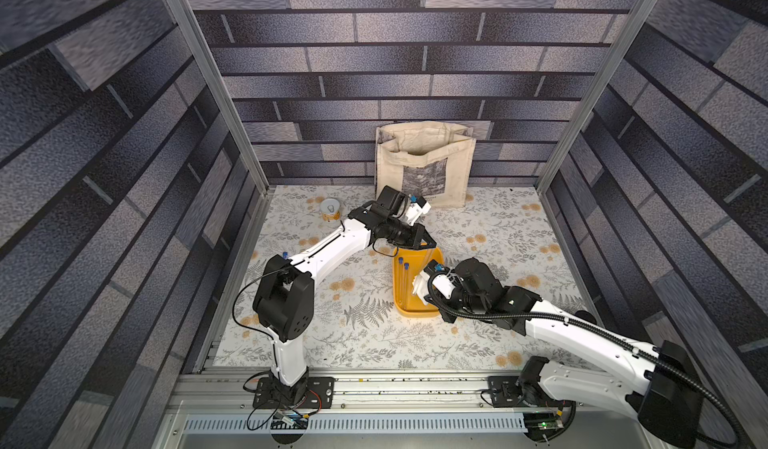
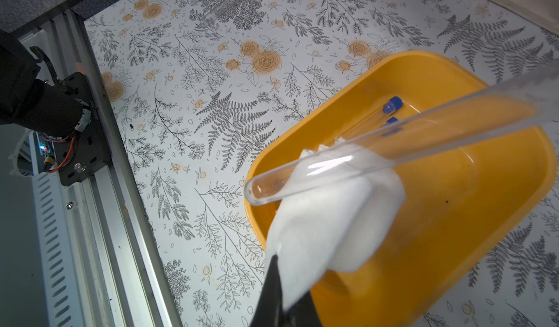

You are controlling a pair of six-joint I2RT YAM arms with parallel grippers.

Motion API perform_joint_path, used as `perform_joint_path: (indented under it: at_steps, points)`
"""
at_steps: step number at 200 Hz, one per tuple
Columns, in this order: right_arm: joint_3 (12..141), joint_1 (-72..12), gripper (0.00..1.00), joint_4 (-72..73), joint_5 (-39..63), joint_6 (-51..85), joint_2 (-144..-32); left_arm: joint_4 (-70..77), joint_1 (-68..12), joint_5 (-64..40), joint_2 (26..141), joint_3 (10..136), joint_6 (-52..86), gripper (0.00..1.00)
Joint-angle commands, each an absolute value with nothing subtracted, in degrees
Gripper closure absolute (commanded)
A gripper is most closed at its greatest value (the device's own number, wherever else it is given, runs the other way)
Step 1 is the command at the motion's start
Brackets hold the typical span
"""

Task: Wipe the exteriors of test tubes
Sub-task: Wipe the dirt from the test tube.

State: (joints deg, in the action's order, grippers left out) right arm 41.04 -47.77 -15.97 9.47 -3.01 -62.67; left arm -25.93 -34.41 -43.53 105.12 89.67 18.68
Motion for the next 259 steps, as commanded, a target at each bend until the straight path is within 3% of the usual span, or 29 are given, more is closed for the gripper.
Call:
perform_joint_path:
  at_steps: [1, 106, 173, 259]
  points:
    - [43.2, -45.6, 1.0, -14.6, 10.1, -1.7, -63.2, -25.9, -34.2, -44.4, 104.7, 89.7, 19.1, 0.9]
    - [48.3, -34.0, 1.0, -12.9, 16.9, -2.0, -65.4, -25.6, -34.3, -44.4, 104.3, 88.9, 19.3, 0.9]
    - [47.1, -34.9, 1.0, -14.8, 18.0, -3.0, -64.8, -25.4, -34.2, -44.3, 104.3, 88.8, 19.4, 0.9]
    - [44.4, -44.3, 1.0, -18.7, 11.4, -4.9, -62.5, -25.4, -34.4, -44.3, 104.9, 89.5, 19.5, 0.9]
